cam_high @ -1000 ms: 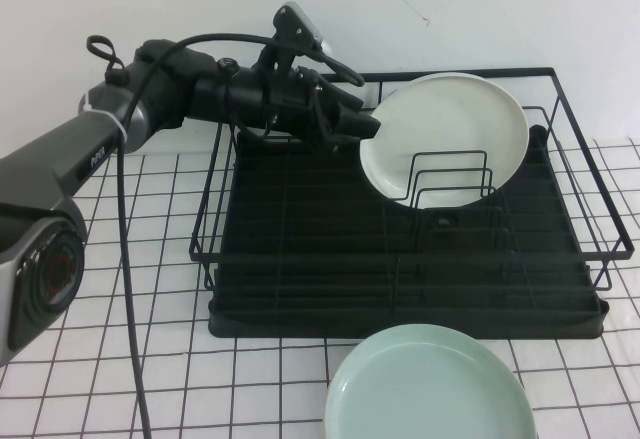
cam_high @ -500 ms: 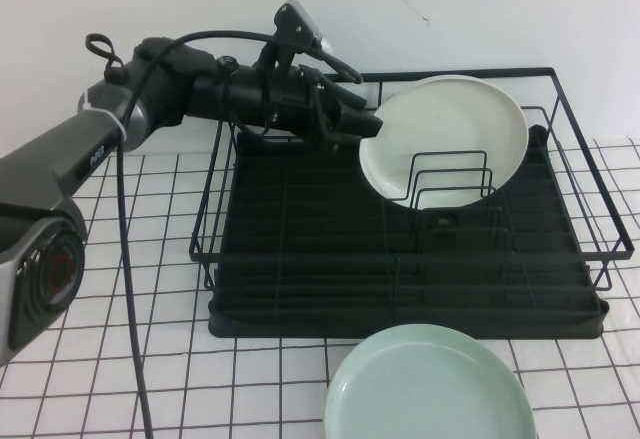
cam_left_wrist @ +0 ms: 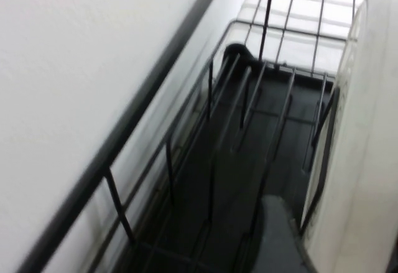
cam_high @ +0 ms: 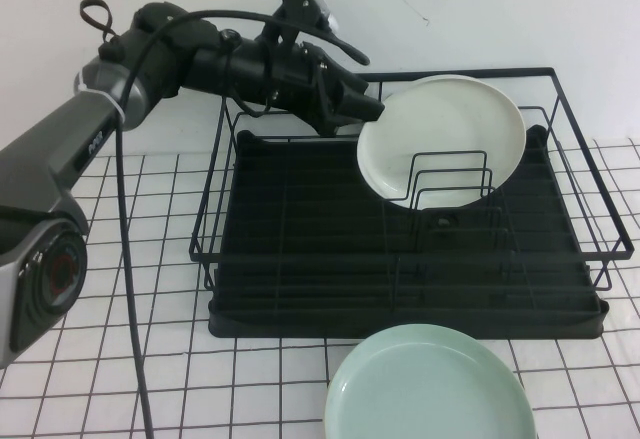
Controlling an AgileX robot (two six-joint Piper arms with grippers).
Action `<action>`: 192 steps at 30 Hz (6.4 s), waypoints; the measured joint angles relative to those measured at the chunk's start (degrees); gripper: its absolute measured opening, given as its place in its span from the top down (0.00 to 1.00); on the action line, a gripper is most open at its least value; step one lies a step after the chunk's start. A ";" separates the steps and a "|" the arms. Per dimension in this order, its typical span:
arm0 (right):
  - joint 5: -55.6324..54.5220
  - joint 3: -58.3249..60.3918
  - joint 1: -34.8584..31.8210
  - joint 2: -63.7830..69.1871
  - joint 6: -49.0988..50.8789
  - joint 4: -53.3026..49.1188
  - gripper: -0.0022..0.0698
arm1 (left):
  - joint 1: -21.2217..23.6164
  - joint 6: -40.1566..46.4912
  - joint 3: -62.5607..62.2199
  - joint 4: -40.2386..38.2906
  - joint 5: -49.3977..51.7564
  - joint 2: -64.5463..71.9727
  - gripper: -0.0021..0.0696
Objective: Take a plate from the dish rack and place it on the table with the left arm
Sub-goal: Grasp the plate from the shelf, then place the plate from the table
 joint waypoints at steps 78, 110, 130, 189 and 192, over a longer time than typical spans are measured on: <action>0.00 0.00 0.00 0.00 0.00 0.00 0.97 | -4.43 -5.07 -3.02 6.51 -4.40 0.35 0.84; 0.00 0.00 0.00 0.00 0.00 0.00 0.97 | -4.45 -8.21 -7.71 7.72 -3.97 -7.29 0.97; 0.00 0.00 0.00 0.00 0.00 0.00 0.97 | -4.55 -27.13 -7.95 23.57 5.47 -12.40 0.97; 0.00 0.00 0.00 0.00 0.00 0.00 0.97 | -18.40 -49.90 60.70 33.17 -16.04 -57.07 0.97; 0.00 0.00 0.00 0.00 0.00 0.00 0.97 | -18.40 -48.09 65.65 29.18 -20.53 -56.86 0.97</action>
